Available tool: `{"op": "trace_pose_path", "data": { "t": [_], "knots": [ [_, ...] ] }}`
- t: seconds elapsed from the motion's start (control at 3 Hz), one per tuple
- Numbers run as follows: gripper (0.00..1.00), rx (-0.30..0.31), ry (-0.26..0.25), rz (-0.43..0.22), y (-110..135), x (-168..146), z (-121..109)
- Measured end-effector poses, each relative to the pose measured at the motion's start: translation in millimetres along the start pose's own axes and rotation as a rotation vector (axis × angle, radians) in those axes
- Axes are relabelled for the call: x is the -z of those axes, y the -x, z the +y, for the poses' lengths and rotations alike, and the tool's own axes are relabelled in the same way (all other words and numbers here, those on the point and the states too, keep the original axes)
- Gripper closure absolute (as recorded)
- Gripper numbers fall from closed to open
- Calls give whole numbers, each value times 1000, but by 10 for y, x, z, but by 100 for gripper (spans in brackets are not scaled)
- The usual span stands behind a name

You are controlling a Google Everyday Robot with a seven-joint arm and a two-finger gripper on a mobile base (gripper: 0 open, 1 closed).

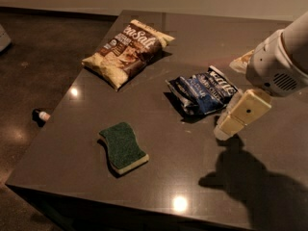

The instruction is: Move sponge near brown chip bag

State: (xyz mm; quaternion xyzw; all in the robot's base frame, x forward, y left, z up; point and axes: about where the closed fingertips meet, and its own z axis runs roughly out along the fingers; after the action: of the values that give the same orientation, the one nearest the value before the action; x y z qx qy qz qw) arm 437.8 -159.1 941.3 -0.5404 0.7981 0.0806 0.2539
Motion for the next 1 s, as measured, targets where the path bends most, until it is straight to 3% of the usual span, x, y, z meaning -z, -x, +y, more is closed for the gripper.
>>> {"op": "trace_pose_path", "data": {
  "t": [0.33, 0.67, 1.0],
  "knots": [
    [0, -3, 8, -30, -19, -7, -2],
    [0, -8, 20, -134, 148, -120, 103],
    [0, 13, 23, -198, 441, -240, 196]
  ]
}}
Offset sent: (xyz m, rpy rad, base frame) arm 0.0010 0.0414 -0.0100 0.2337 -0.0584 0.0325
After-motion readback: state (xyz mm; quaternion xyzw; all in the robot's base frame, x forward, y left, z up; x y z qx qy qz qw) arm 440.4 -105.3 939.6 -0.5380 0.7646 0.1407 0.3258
